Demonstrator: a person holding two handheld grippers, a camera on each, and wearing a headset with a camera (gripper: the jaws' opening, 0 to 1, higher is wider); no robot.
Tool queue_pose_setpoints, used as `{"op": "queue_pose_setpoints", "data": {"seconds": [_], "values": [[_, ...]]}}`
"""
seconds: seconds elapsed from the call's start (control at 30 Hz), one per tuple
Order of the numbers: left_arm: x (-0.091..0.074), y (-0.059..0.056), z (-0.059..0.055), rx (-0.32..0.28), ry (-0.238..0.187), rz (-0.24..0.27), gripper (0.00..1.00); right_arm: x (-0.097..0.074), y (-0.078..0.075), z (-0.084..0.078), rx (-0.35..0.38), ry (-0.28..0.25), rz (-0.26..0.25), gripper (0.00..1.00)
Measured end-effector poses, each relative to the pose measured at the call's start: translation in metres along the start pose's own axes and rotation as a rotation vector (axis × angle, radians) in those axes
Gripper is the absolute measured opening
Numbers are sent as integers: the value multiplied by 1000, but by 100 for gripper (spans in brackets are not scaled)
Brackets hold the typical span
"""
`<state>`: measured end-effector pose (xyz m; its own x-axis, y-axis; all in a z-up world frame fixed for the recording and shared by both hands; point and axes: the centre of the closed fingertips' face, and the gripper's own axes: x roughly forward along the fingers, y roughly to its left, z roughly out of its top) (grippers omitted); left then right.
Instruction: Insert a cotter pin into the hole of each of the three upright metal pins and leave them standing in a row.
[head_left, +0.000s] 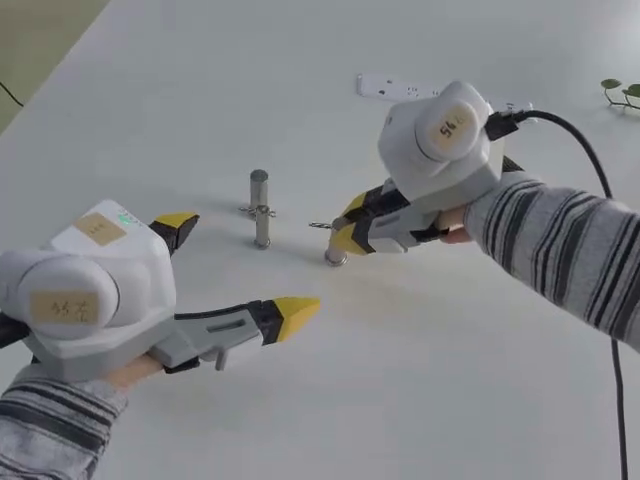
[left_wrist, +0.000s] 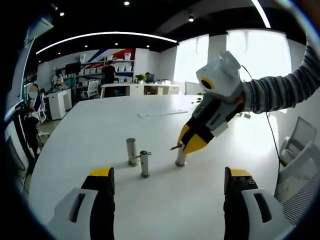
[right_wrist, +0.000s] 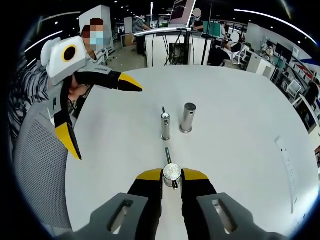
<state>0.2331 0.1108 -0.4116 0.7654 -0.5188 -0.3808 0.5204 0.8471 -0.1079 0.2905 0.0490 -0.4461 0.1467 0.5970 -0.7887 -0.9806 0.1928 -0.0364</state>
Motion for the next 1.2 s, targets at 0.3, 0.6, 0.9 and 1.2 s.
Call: {"op": "queue_pose_setpoints", "data": {"seconds": [0.3, 0.6, 0.9, 1.2], "values": [[1, 2, 0, -6, -4, 9, 92, 4, -8, -3, 7, 3, -2, 8], [3, 3, -2, 2, -1, 9, 92, 4, -11, -6, 27, 9, 12, 8], [3, 9, -5, 13, 2, 37, 91, 3, -10, -5, 7, 9, 38, 8], [4, 8, -10, -2, 22, 29, 91, 3, -9, -5, 5, 7, 37, 9]]}}
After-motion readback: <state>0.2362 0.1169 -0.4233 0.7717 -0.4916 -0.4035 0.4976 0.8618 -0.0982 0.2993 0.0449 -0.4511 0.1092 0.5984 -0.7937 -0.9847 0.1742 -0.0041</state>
